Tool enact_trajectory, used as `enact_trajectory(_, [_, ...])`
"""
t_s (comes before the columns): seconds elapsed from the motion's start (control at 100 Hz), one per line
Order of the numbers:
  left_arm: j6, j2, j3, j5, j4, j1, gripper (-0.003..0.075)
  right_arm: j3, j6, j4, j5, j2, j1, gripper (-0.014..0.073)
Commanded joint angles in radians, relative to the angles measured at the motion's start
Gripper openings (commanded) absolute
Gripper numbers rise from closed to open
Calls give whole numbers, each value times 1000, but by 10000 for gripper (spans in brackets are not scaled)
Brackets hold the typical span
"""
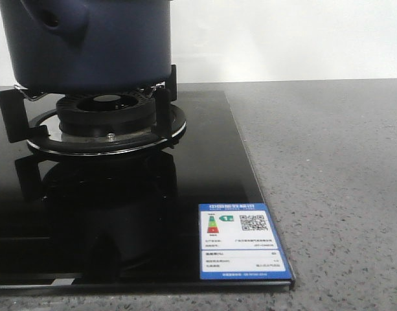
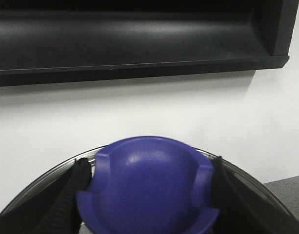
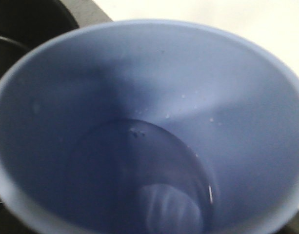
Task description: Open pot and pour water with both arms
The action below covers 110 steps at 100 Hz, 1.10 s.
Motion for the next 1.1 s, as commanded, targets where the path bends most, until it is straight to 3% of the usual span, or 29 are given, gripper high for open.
enact_trajectory(0.0, [-4, -9, -39, -104, 1, 2, 406, -108, -12, -89, -16, 8, 32, 370])
enact_trajectory(0.32, [-4, -9, -39, -104, 1, 2, 406, -303, -12, -389, 132, 166, 161, 370])
enact_trajectory(0.61, [-4, -9, -39, -104, 1, 2, 406, -310, -12, -716, 139, 208, 249, 370])
enact_trajectory(1.09, [-4, -9, -39, -102, 1, 2, 403, -310, -12, -942, 123, 208, 258, 369])
